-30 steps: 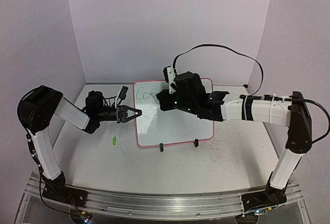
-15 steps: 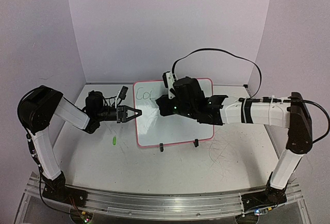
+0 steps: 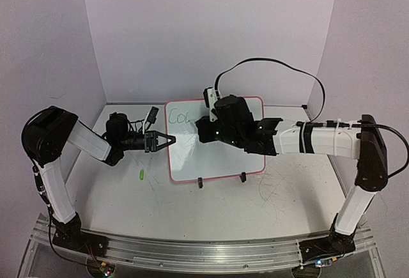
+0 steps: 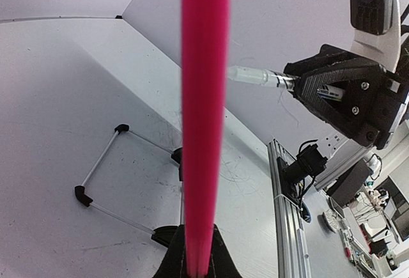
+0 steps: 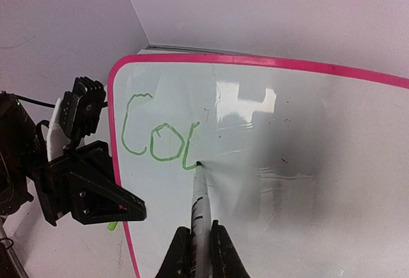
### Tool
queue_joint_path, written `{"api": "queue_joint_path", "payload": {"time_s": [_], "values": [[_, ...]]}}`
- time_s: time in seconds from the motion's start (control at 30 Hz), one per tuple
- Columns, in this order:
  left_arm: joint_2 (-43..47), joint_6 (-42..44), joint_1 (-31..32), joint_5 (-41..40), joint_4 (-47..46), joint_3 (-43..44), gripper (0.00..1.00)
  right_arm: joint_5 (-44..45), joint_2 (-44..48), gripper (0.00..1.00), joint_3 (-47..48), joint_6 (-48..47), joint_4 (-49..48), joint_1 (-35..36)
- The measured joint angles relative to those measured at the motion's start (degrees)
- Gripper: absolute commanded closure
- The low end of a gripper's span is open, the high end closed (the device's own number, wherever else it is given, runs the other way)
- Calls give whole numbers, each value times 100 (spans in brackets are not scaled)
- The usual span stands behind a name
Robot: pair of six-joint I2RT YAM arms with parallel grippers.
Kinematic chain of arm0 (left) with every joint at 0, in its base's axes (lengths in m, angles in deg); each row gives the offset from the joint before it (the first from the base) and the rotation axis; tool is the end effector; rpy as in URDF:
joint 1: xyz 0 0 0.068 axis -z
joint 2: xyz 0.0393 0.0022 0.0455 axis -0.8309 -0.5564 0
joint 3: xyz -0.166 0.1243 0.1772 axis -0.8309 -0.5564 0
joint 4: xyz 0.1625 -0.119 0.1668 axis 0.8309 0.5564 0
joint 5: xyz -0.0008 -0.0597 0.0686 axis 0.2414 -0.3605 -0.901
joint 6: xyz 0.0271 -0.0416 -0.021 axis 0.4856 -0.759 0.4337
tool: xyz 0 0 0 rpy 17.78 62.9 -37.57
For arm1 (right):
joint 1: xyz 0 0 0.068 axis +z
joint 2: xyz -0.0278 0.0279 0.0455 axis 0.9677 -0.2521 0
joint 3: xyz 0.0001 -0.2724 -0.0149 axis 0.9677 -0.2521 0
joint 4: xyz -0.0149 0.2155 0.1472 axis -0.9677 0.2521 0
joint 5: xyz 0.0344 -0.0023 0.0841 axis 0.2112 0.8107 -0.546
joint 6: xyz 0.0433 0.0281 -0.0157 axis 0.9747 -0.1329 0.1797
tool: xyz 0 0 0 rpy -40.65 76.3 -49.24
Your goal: Write a sentence on the whiteboard
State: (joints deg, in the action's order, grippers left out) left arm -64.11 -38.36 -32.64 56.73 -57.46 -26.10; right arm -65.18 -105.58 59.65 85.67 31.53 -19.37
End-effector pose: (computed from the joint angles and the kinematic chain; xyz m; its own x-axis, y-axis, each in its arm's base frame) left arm 0.3111 -0.1684 0.1656 -0.5886 -0.0340 -0.8077 0.7950 0.1570 -0.5859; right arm 0.2446 0.3494 0.2885 -0.4265 -0.0250 -0.9041 -0.5853 0.7697 0.2549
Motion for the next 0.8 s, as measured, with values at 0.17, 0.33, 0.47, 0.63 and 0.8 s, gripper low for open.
{"api": "queue_joint_path", "payload": {"time_s": [0.17, 0.33, 0.47, 0.63, 0.8], "values": [[0, 1, 2, 2, 0, 0, 100, 98, 0, 100, 53, -23, 1, -5], [0, 0, 1, 3, 0, 0, 100, 175, 0, 100, 115, -53, -2, -40], [0, 3, 2, 6, 0, 0, 100, 202, 0, 100, 182, -82, 3, -67], [0, 7, 2, 8, 0, 0, 100, 214, 0, 100, 258, -101, 1, -112], [0, 7, 2, 8, 0, 0, 100, 206, 0, 100, 263, -100, 3, -116]]}}
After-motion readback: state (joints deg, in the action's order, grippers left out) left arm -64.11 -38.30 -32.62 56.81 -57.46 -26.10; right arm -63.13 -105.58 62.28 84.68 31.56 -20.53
